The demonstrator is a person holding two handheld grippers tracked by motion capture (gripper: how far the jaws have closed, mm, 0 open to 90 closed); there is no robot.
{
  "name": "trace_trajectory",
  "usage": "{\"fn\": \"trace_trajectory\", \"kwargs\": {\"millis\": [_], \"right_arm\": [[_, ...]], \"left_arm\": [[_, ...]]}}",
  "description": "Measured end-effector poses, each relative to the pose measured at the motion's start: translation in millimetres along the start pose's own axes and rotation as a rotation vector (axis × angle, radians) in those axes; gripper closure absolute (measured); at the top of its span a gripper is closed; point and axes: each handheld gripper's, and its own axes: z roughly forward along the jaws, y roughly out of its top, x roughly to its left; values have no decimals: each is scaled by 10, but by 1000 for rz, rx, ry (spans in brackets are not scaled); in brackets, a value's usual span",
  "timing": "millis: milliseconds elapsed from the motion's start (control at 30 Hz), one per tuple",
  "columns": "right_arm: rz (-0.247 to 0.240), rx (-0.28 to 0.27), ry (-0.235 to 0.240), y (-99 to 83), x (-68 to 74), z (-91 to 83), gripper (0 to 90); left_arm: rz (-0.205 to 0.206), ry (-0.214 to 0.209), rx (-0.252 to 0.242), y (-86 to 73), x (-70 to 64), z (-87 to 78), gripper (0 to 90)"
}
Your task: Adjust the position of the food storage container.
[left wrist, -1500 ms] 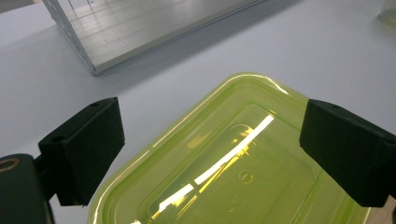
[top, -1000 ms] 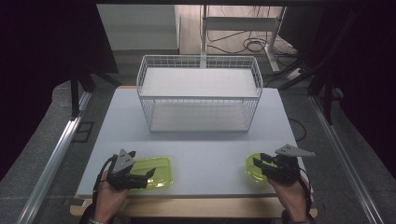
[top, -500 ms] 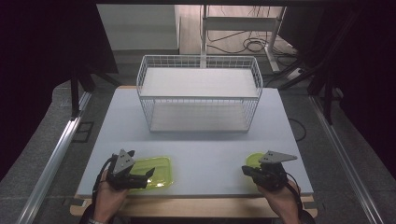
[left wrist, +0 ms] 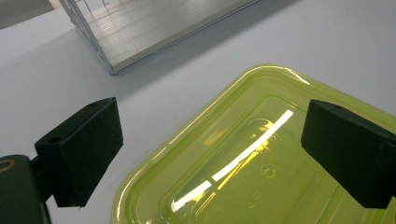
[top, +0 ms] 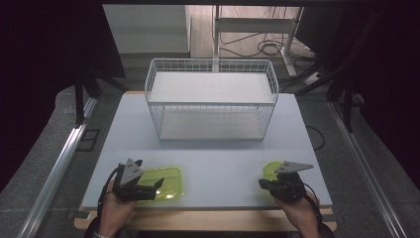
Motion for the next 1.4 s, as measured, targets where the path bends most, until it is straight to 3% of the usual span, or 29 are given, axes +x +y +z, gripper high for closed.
{"fn": "trace_trajectory", "kwargs": {"millis": [767,933,1133,1200,1300,1400], "right_arm": [[118,-79,-115,-141,-524,-227,888],[103,-86,-115,-127,-476,-225,887],[84,-76,-107,-115,-414,-184,883],[80,-76,-105,-115,-403,-173,877],[76,-74,-103,-112,-379,-160,863],[69,-73,-100,-108,-359,-137,846]], "left_arm": [[23,1,31,19,-45,29,56],[-23,2,40,43,-17,-22,57],[-44,5,48,31,81,-143,72],[-51,16,48,7,119,-185,122],[-55,12,59,-49,183,-259,267],[-86,-11,70,-99,241,-300,504]]}}
